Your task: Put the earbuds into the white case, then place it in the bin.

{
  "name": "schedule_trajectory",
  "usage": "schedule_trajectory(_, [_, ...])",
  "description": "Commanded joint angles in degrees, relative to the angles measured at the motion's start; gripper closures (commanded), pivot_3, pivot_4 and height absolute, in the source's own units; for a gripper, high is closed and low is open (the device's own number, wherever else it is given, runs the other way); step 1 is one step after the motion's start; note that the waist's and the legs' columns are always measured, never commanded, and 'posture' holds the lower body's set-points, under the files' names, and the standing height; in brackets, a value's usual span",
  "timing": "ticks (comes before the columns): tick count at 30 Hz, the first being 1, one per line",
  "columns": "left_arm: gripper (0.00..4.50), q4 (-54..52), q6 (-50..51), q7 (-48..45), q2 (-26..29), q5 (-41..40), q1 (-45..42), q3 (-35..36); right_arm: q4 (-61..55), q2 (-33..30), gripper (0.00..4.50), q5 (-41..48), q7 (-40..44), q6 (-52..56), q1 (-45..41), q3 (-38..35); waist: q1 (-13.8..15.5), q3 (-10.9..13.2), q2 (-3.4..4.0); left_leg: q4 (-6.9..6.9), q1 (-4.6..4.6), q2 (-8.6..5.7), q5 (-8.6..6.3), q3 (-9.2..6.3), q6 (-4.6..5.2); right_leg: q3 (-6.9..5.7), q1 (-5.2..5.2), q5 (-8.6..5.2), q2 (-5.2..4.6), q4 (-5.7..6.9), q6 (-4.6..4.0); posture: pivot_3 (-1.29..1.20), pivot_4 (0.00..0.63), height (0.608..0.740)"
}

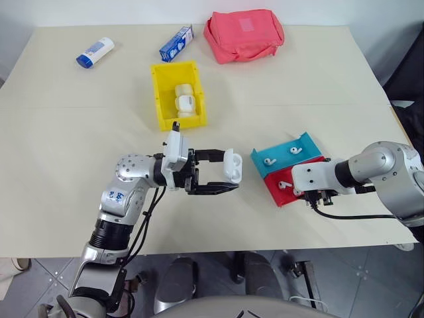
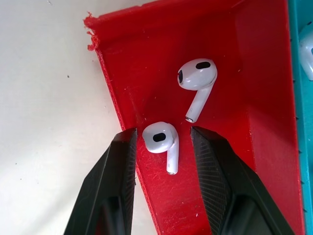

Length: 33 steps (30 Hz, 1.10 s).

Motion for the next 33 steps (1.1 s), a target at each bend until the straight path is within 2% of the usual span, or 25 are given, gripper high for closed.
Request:
schedule_trajectory(1, [1.70,-2.58,-0.17,0.32,0.40,-1.15,-0.22,-0.02,-0.61,-0.06,3.34,-0.68,0.74,0.20,-0.82,-0.47,-0.02,0.00,0.00,0.00,0.00,0.00,0.00,0.00,0.00,0.00,0.00,0.00,0.00,0.00,0.00,0.00,0.150,0.740])
schedule_trajectory(3, [1.70,-2.47,-0.26,0.38,0.49,-1.18,-0.27,-0.04,-0.51,-0.03,3.97,-0.82,0.83,0.13,-0.83,-0.46,-0.01,0.00,0.00,0.00,0.00,0.00,0.00,0.00,0.00,0.00,0.00,0.00,0.00,0.00,0.00,0.00,0.150,0.740])
schedule_trajectory(11, [1.70,-1.59,-0.63,0.23,0.36,-1.28,-0.81,0.05,-1.20,0.20,4.02,0.49,0.07,2.35,-0.94,-2.85,-0.01,0.00,0.00,0.00,0.00,0.00,0.00,0.00,-0.01,-0.01,0.00,0.00,0.00,0.00,0.00,0.00,0.150,0.740])
schedule_trajectory(16, [1.70,0.08,-1.04,-0.94,-0.16,-1.74,-1.82,0.04,-5.60,0.13,4.02,7.91,-0.56,9.58,1.07,-10.38,0.06,0.01,0.01,0.00,0.00,0.00,-0.01,-0.02,-0.01,-0.02,0.00,0.00,-0.02,0.00,0.00,0.00,0.150,0.740])
schedule_trajectory(19, [1.70,2.44,-1.95,-2.59,-1.13,-1.99,-3.50,-0.19,-12.55,0.88,4.02,18.04,-0.20,16.57,5.95,-22.03,0.34,0.01,0.02,0.00,-0.01,0.00,-0.01,-0.06,-0.01,-0.04,0.01,0.00,-0.04,-0.01,0.00,0.00,0.150,0.740])
schedule_trajectory(22, [1.70,6.14,-3.11,-4.80,-3.08,-3.10,-5.93,0.20,-17.51,5.68,4.02,26.07,-4.92,23.12,7.15,-31.71,0.37,0.01,0.02,0.06,-0.02,0.00,-0.01,-0.11,-0.01,-0.09,0.06,0.01,-0.05,-0.02,0.01,0.00,0.150,0.740])
schedule_trajectory(24, [1.70,7.57,-3.03,-6.19,-3.32,-3.31,-6.65,0.16,-18.84,7.71,4.02,28.66,-7.56,24.23,6.75,-33.65,0.21,0.00,0.02,0.07,0.01,0.00,-0.01,-0.11,-0.01,-0.09,0.10,0.03,-0.06,-0.01,0.00,0.00,0.150,0.740])
schedule_trajectory(29, [1.70,11.70,-5.95,-7.64,-4.96,-1.96,-8.51,-0.18,-22.05,19.89,4.02,40.93,-17.26,25.52,3.21,-39.96,0.04,-0.02,0.08,0.01,-0.01,0.02,-0.02,-0.10,-0.03,-0.09,0.04,0.02,-0.02,0.00,-0.02,0.00,0.150,0.740])
schedule_trajectory(33, [1.70,13.42,-8.60,-6.42,-5.91,0.38,-8.90,-0.84,-23.65,26.01,4.02,47.53,-22.65,24.57,3.09,-40.23,0.21,-0.03,0.08,0.02,-0.02,-0.01,-0.01,-0.10,-0.01,-0.09,0.05,0.02,-0.03,0.00,-0.02,0.00,0.150,0.740])
